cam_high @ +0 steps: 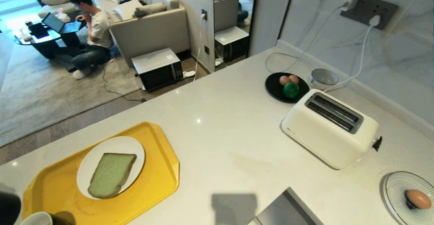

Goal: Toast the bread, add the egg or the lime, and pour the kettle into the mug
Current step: Pick up the egg

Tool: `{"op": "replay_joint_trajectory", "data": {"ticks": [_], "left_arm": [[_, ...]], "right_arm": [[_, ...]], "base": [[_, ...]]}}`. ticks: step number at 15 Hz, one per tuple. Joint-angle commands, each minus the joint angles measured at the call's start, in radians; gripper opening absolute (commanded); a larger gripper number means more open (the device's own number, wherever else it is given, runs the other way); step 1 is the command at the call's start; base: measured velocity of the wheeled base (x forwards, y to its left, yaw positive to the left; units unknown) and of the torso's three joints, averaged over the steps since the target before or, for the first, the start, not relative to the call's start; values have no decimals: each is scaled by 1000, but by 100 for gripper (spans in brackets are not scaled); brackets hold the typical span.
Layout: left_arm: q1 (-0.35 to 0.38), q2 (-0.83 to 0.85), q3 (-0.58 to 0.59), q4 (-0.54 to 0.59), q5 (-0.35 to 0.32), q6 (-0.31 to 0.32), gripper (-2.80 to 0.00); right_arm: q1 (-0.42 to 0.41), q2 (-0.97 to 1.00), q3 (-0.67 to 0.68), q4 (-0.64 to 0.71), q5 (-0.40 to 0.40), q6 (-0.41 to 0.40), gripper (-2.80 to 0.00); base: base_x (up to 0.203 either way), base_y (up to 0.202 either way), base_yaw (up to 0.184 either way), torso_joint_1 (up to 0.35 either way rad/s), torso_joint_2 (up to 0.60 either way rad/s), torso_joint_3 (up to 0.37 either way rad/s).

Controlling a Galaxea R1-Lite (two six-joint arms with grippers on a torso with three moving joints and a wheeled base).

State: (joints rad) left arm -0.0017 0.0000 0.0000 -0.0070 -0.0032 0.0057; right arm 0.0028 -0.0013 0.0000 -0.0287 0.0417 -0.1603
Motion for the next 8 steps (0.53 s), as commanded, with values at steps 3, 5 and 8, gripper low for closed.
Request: {"op": "replay_joint_trajectory", "data": {"ticks": [3,5,8], "left_arm": [[0,0,0,-1,0,-1,-280],[0,0,0,-1,0,-1,-280],[0,0,0,-1,0,-1,-280]], "right_arm": [[0,1,2,0,2,-2,-280],[0,1,2,1,1,-4,-280],[0,1,2,17,1,-2,-280]], "base": [[2,7,-172,1,4,3],[3,10,-172,2,4,0],[1,7,-162,3,4,2]]}}
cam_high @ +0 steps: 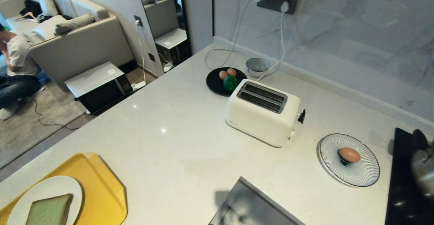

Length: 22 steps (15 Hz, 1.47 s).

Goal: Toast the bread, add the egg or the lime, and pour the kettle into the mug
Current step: Pick up the egg

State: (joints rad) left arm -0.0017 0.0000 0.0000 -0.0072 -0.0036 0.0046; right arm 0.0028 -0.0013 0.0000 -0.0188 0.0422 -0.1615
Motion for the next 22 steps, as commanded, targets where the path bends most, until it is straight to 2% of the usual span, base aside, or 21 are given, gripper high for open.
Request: {"op": "replay_joint_trajectory", "data": {"ticks": [1,22], "left_arm": [[0,0,0,0,0,0,-280],[0,0,0,0,0,0,-280]], "right_arm": [[0,1,2,18,-1,0,-280],[0,1,0,20,-1,17,-280]], "base": [[2,6,-114,8,3,2],[0,0,-3,0,0,0]]}}
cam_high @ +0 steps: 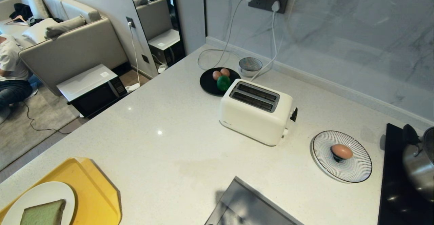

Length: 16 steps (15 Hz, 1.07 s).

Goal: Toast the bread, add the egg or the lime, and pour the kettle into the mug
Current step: Pick up the egg

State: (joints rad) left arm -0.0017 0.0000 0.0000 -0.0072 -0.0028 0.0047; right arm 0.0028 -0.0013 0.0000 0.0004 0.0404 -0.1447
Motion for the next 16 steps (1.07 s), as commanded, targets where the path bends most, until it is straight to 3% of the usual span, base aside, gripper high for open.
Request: {"op": "replay_joint_trajectory", "data": {"ticks": [1,3,6,16], "left_arm": [[0,0,0,0,0,0,-280],[0,0,0,0,0,0,-280],[0,0,0,0,0,0,-280],[0,0,0,0,0,0,-280]], "right_arm": [[0,1,0,3,-1,0,-280],[0,10,-14,16,-3,2,-280],[0,148,-156,105,-4,4,-280],[6,1042,-573,191,-84,-41,-280]], "base": [[0,0,0,0,0,0],[0,0,0,0,0,0],[0,0,0,0,0,0],[0,0,0,0,0,0]]}}
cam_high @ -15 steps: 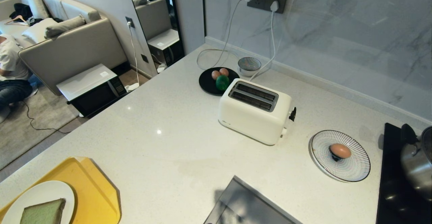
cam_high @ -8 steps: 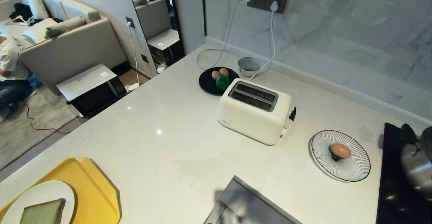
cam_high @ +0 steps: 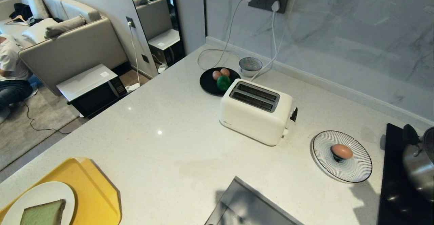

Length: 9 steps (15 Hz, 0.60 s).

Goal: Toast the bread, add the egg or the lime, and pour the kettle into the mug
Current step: Pick up the egg

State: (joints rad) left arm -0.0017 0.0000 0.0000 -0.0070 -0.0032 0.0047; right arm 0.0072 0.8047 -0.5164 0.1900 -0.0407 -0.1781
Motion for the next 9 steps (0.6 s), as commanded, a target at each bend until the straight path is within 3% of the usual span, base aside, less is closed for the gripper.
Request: {"op": "replay_joint_trajectory", "data": {"ticks": [1,4,5,7,9], "left_arm": [[0,0,0,-1,0,0,-280],[0,0,0,-1,0,0,-280],[0,0,0,-1,0,0,-280],[0,0,0,-1,0,0,-280],[0,0,0,-1,0,1,-280]], "right_arm": [[2,312,-88,1,-5,-16,-280],[1,492,-168,-19,-8,-34,-280],[0,532,-189,-29,-7,-46,0],[-16,602,-211,-37,3,-80,0],[-56,679,-231,-57,12,-169,0]], "base": [[0,0,0,0,0,0],[0,0,0,0,0,0],[0,0,0,0,0,0],[0,0,0,0,0,0],[0,0,0,0,0,0]]}}
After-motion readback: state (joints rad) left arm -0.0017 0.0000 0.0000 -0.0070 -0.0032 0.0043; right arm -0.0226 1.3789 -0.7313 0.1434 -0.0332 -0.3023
